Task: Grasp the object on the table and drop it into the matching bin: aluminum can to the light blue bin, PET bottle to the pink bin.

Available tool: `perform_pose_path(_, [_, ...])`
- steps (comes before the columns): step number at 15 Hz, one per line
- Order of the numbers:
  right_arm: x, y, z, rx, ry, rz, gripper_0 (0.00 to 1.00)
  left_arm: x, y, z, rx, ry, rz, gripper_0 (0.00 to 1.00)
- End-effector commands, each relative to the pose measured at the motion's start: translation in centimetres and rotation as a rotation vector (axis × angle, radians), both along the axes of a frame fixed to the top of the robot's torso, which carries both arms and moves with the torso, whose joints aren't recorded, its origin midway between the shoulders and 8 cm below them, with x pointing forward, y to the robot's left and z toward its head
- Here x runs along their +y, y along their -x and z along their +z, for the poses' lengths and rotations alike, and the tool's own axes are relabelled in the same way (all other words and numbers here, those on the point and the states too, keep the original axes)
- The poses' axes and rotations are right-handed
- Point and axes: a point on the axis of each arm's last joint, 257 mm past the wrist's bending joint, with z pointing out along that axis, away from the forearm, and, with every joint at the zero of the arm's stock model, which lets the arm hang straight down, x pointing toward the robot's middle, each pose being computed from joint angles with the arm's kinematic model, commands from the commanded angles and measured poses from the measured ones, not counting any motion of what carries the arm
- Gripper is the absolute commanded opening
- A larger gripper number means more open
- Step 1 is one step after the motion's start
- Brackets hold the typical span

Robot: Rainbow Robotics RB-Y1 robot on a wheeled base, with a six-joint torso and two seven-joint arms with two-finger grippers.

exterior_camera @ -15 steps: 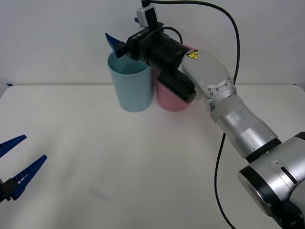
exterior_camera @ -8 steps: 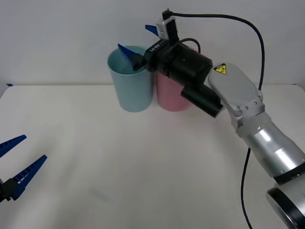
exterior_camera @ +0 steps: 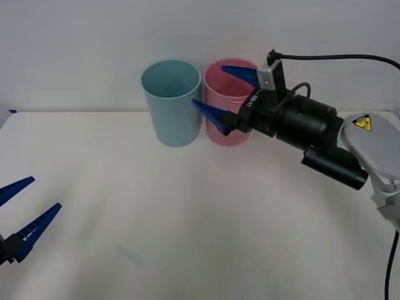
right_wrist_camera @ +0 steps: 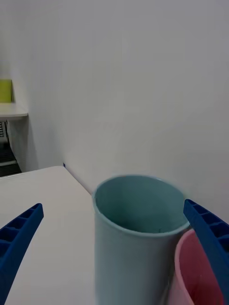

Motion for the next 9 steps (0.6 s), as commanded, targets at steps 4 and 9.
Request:
perform_pose_path(4, [-7.8, 3.9, -3.1, 0.032, 0.042, -0.014, 1.00, 0.0, 0.0, 0.0, 0.000, 0.000, 0.000, 1.00])
perform_pose_path(9, [-14.5, 5.3, -6.0, 0.031, 0.097, -0.101, 1.00, 0.0, 0.0, 0.0, 0.000, 0.000, 0.000, 1.00])
